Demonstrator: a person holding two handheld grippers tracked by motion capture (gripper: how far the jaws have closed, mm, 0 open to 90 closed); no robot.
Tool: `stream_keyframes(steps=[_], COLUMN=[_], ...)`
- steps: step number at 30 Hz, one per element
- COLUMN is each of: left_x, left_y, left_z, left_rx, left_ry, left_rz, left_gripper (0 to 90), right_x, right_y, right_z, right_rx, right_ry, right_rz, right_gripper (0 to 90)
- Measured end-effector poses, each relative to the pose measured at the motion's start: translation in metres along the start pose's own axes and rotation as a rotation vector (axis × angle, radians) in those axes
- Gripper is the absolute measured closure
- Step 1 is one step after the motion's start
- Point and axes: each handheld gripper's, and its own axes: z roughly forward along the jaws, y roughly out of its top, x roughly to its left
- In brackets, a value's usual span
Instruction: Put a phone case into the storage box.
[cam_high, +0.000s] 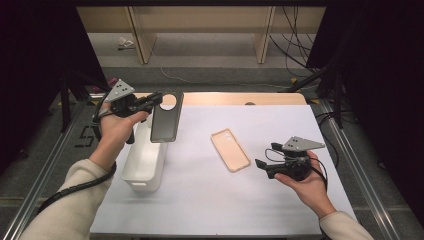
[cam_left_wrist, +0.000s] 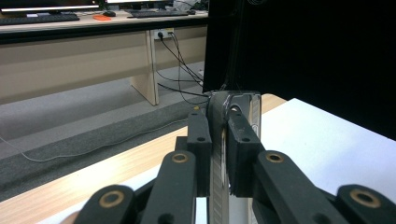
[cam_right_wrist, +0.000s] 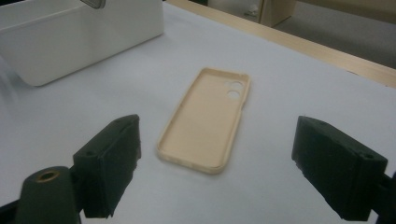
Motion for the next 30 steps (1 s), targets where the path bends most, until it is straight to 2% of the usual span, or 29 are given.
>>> stream_keyframes(steps=[20,30], left_x=[0.020,0.035], left_y=[-0.002,-0.002], left_z=[0.000,-0.001], left_rx=[0.002,-0.003], left_ry=[0.029,0.048], left_rz=[-0.002,-0.034], left_gripper=[81.3,81.3], right_x=[-0.002,-0.002], right_y=[-0.001,-0.001], right_z=[-0.003,-0.003], right_rx=[-0.008,-0.003], right_ry=[-0.005,-0.005], right_rz=[0.004,0.009], right_gripper=[16.5,16.4])
